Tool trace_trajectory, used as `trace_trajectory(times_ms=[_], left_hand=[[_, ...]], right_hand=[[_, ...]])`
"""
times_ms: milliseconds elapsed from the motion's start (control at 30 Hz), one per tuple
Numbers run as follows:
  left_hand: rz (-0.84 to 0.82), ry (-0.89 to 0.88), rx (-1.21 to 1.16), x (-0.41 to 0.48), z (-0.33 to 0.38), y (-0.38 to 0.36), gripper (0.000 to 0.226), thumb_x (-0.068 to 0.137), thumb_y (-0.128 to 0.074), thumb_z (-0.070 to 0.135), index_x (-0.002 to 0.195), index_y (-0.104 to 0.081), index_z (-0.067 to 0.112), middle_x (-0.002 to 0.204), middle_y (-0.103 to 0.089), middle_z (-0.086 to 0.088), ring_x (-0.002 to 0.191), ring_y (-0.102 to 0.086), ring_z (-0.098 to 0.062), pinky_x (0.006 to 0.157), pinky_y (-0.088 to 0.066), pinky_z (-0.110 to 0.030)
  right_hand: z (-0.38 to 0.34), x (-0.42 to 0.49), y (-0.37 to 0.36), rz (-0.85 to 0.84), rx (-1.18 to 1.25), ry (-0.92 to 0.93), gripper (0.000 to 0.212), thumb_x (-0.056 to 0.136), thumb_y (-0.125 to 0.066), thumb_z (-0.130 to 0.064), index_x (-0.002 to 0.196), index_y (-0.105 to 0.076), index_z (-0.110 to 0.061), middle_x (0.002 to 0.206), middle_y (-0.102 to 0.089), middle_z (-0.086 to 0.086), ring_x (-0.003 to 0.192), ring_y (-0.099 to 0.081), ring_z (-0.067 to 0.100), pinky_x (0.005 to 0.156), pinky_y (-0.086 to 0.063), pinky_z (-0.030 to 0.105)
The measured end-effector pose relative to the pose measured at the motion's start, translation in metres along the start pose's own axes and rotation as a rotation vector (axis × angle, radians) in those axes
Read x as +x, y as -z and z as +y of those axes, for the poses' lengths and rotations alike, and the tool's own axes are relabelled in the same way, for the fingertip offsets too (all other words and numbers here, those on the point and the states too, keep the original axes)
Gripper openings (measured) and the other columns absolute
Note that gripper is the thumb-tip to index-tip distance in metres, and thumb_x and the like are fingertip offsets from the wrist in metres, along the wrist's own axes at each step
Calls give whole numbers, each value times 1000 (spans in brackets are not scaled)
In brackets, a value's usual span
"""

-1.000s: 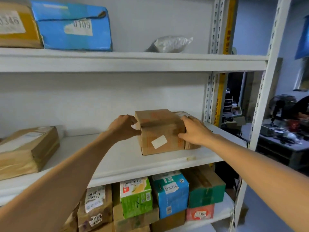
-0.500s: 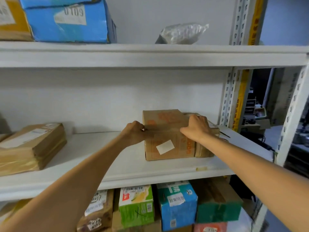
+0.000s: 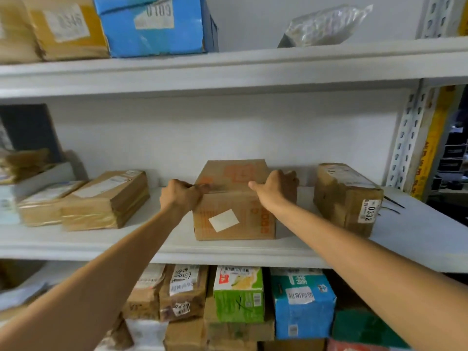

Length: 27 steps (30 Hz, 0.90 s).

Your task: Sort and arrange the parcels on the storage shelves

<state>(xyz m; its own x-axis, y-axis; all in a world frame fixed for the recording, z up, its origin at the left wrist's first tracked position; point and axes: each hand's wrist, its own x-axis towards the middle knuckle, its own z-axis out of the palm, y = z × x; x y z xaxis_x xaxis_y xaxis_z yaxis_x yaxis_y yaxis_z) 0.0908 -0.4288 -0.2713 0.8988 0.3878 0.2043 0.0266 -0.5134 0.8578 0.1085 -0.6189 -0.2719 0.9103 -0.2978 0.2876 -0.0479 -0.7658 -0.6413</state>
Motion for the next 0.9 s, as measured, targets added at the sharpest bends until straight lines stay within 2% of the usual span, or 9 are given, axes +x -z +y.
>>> trace_trajectory(times_ms=[100, 167, 367, 500, 600, 700, 767, 833, 900], left_hand=[[-137, 89, -135, 8, -3, 15, 42, 71, -83, 36, 87, -69, 0, 83, -68, -10, 74, -65, -23, 83, -58, -42], [-271, 122, -126, 15, 2, 21, 35, 74, -82, 30, 92, -66, 4, 95, -68, -11, 81, -66, -21, 83, -58, -38], [-690, 217, -33, 39, 18, 40, 62, 77, -78, 18, 129, -50, 2, 122, -55, -13, 119, -53, -34, 102, -46, -50], [-692, 111, -24, 41, 13, 42, 49, 79, -78, 11, 117, -49, 1, 106, -56, -14, 112, -58, -38, 94, -52, -50], [-565, -18, -98, 42, -8, 43, 57, 71, -81, 0, 114, -45, 7, 110, -54, -8, 99, -56, -25, 71, -56, -32], [-522, -92, -204, 43, -39, 52, 88, 58, -84, -9, 130, -37, 10, 125, -45, -9, 108, -49, -24, 72, -55, -34], [-600, -89, -322, 44, -48, 63, 117, 53, -90, 4, 149, -25, 18, 134, -45, -9, 116, -51, -29, 78, -56, -40], [-616, -95, -403, 41, -46, 72, 99, 65, -87, 9, 145, -29, 22, 125, -53, -10, 105, -58, -25, 73, -55, -37], [-546, -110, -395, 35, -39, 75, 79, 69, -86, 13, 130, -36, 15, 117, -56, -10, 97, -59, -22, 71, -54, -37]], right_hand=[[-14, -4, 2, -77, 49, -52, 74, 87, -64, -47, 139, -36, -2, 146, -32, 23, 135, -31, 39, 104, -37, 45], [-17, 1, 5, -156, 217, -129, 81, 84, -72, -37, 143, -29, -2, 145, -38, 21, 131, -41, 36, 102, -42, 41], [-29, 8, 13, -373, 435, -250, 52, 85, -68, -9, 130, -41, -10, 127, -55, 16, 115, -56, 34, 94, -50, 50], [-30, -1, 11, -296, 461, -262, 60, 80, -73, -7, 134, -45, -9, 119, -60, 12, 104, -62, 28, 80, -58, 40], [-28, -21, 4, -196, 459, -212, 98, 74, -77, 2, 153, -22, -17, 151, -35, 7, 133, -41, 26, 106, -43, 38], [-34, -43, -8, -186, 456, -153, 119, 63, -81, 8, 154, -14, -29, 153, -27, 3, 135, -38, 26, 105, -45, 43], [-37, -50, -12, -184, 484, -148, 100, 61, -85, -9, 141, -31, -35, 141, -36, 3, 125, -46, 24, 100, -48, 44], [-41, -57, -7, -153, 538, -153, 72, 64, -86, -25, 118, -39, -30, 127, -52, 5, 111, -56, 20, 94, -51, 41], [-44, -62, 0, -103, 569, -129, 61, 74, -83, -20, 116, -39, -19, 122, -59, 4, 103, -60, 15, 85, -52, 34]])
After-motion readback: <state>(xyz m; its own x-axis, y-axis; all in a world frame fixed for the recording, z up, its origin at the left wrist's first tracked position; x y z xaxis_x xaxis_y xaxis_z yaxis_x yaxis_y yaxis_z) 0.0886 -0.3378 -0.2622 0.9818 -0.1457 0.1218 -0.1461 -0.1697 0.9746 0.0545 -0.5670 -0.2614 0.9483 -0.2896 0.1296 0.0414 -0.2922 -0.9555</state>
